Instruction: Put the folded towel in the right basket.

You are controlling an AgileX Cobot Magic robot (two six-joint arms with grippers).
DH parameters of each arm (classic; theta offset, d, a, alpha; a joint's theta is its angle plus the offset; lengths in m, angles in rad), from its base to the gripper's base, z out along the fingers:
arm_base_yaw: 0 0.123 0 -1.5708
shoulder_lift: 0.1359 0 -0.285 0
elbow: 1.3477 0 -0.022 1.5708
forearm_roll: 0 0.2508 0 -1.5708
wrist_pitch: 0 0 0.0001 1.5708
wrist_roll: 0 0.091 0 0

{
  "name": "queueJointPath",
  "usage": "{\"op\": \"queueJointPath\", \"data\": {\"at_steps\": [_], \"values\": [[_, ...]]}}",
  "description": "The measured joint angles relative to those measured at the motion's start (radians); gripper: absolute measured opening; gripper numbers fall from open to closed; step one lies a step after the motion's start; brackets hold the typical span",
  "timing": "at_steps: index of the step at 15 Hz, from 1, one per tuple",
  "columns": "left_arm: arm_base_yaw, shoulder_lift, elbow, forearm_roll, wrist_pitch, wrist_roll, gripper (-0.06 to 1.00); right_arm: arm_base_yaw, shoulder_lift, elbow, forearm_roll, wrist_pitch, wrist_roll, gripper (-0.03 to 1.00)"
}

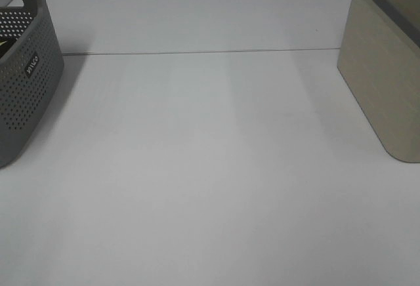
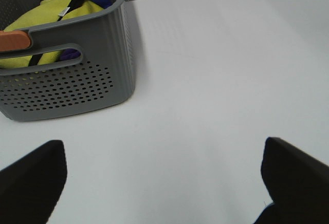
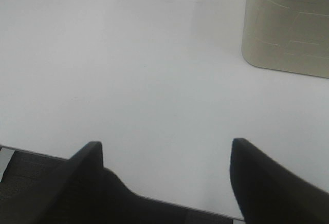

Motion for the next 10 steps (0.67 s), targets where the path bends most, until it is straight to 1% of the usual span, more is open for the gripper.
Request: {"op": "queueJointPath", "data": {"at_steps": [2,3,5,6,10], "values": [[0.000,0.000,0.000,0.000,0.000,0.000,0.98,-0.003,0.000,0.000,0.000,-0.001,0.000,0.66],[0.000,0.000,0.000,0.000,0.000,0.000,0.98,-0.021,0.000,0.000,0.001,-0.001,-0.001,0.66],[0.000,0.000,0.000,0.000,0.000,0.000,0.98,-0.096,-0.016,0.000,0.001,-0.002,-0.001,0.66],[0.000,0.000,0.000,0.000,0.000,0.000,0.98,-0.110,-0.044,0.000,0.001,-0.005,-0.002,0.66],[0.000,0.000,0.000,0.000,0.000,0.000,0.98,-0.110,-0.155,0.000,0.004,-0.005,-0.002,0.66]]}}
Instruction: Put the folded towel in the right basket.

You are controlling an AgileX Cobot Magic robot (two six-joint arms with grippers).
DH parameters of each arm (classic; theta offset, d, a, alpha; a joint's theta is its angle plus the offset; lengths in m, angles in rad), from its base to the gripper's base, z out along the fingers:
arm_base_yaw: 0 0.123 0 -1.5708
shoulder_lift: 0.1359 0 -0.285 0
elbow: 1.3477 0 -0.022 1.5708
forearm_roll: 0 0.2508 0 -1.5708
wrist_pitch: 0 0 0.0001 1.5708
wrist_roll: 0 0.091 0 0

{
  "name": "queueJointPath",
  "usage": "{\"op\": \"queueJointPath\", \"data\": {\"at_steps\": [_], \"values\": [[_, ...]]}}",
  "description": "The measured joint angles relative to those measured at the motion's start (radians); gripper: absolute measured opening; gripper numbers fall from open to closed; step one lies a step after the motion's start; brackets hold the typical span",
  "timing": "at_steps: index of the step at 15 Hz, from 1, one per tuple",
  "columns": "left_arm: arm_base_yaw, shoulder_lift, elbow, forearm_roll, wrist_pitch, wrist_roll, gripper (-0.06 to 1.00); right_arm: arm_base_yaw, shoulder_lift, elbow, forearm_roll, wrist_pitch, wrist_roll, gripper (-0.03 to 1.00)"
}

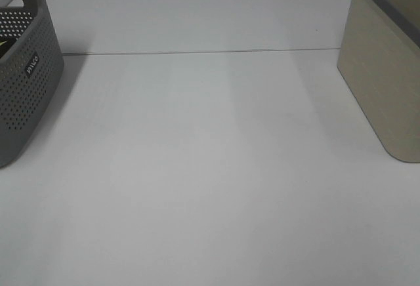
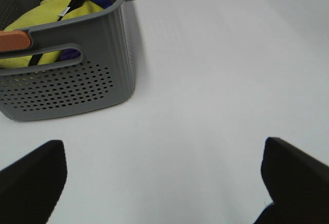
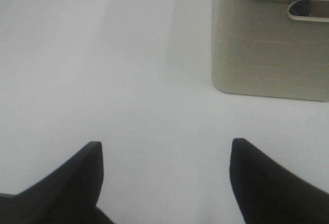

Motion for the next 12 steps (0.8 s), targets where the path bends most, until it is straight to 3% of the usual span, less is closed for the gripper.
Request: {"op": "queueJointPath", "data": {"at_steps": [12], "values": [[0.000,0.000,0.000,0.000,0.000,0.000,0.98,0.000,-0.032,0.000,0.007,0.001,-0.001,0.66]]}}
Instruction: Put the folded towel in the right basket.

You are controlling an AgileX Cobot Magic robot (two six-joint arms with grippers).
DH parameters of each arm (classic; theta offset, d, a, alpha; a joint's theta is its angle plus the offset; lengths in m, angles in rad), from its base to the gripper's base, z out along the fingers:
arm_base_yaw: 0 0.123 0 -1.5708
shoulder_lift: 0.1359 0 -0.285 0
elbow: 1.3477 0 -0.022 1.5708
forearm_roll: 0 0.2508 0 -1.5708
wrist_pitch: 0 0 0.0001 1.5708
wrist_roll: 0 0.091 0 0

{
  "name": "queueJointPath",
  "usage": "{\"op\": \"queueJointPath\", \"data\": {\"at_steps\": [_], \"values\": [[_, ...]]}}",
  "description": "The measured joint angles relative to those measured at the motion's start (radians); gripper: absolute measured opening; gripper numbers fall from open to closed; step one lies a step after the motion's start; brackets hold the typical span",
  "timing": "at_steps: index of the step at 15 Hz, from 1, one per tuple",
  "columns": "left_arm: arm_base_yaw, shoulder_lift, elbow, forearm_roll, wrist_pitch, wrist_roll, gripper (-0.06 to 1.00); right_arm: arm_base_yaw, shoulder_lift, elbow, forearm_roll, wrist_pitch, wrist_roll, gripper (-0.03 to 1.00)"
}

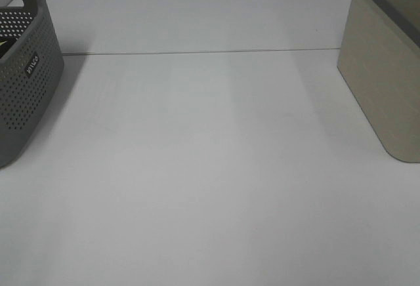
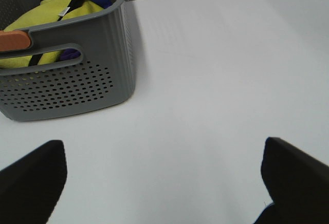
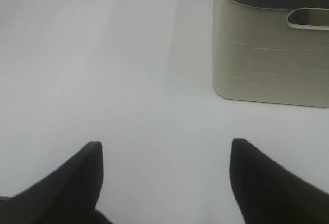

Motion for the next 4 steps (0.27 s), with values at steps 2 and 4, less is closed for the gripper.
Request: {"op": "queueJointPath", "data": {"at_steps": [2,4], "values": [[0.000,0.000,0.000,0.000,0.000,0.000,0.98,0.000,0.000,0.000,0.000,0.000,0.000,0.66],[0.000,0.000,0.000,0.000,0.000,0.000,0.98,0.000,0.000,0.000,0.001,0.000,0.000,0.66]]}}
